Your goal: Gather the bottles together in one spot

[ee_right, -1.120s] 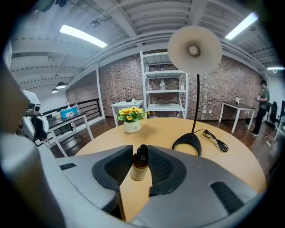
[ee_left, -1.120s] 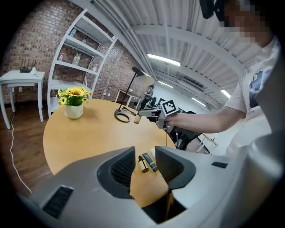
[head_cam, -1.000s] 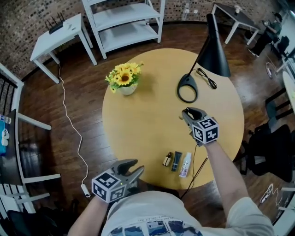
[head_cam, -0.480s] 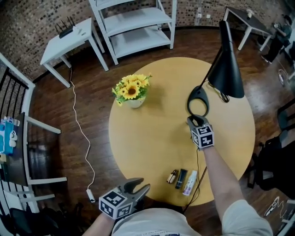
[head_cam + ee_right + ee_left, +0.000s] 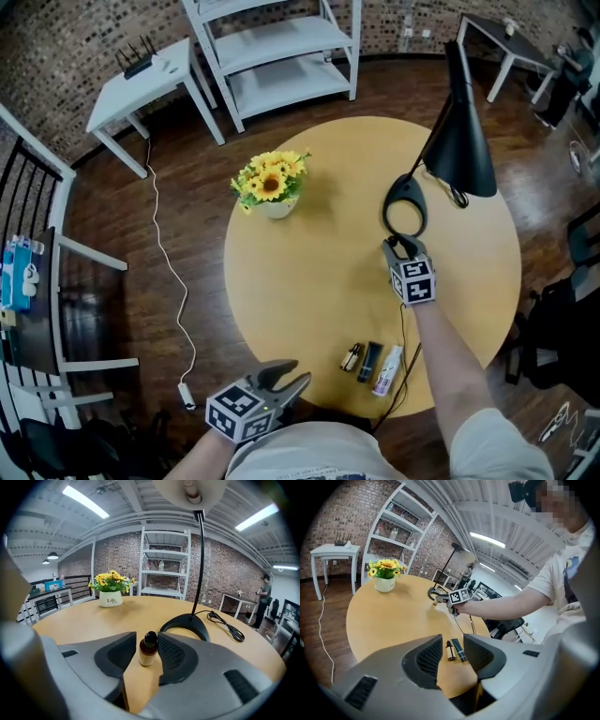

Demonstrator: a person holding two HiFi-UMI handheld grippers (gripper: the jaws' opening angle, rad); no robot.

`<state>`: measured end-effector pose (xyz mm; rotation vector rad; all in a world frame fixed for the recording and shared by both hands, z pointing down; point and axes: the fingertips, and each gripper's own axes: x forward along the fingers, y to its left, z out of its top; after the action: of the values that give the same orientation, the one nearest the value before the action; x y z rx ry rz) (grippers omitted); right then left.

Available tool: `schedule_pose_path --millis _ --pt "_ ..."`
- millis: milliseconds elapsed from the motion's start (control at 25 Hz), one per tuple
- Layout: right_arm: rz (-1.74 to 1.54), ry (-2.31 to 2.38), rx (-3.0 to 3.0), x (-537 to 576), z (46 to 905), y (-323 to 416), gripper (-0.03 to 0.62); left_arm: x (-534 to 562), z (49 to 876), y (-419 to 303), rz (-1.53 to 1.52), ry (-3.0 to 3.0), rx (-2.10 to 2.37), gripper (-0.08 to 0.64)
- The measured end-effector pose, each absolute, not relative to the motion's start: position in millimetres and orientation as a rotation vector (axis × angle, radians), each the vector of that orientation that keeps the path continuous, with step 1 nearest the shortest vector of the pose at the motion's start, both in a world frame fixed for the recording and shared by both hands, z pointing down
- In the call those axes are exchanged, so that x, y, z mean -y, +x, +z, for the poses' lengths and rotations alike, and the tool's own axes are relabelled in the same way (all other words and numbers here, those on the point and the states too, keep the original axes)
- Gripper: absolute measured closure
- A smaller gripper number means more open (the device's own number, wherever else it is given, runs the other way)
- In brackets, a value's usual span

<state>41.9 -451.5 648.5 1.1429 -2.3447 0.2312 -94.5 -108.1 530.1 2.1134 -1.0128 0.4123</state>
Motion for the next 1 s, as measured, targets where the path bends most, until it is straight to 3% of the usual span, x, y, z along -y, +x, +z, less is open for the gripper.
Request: schedule_pose_path --millis 160,480,680,840,1000 --pt "0.253 1.135 2.358 445.5 647.5 44.3 0.392 100.5 529.9 -94.0 0.415 2.110 1.015 0.420" --pt "0.212 1.243 2.449 398.2 573.1 67.3 0.393 91.1 523.1 -101.4 0.408 2.150 1.035 0.420" --pt "0.208 1.295 2.576 280.9 486.2 81.7 0.386 78.2 508.9 -106.9 0.351 2.235 0.991 0.420" --pt "0.341 1.359 2.673 161.3 437.3 95.9 0.315 51.8 500.0 -124.1 0.337 2.255 0.986 0.420" --pt "0.356 1.409 2.628 55.6 418.6 90.9 0.307 20.9 496.4 -150.3 0.322 2.232 1.000 0.420"
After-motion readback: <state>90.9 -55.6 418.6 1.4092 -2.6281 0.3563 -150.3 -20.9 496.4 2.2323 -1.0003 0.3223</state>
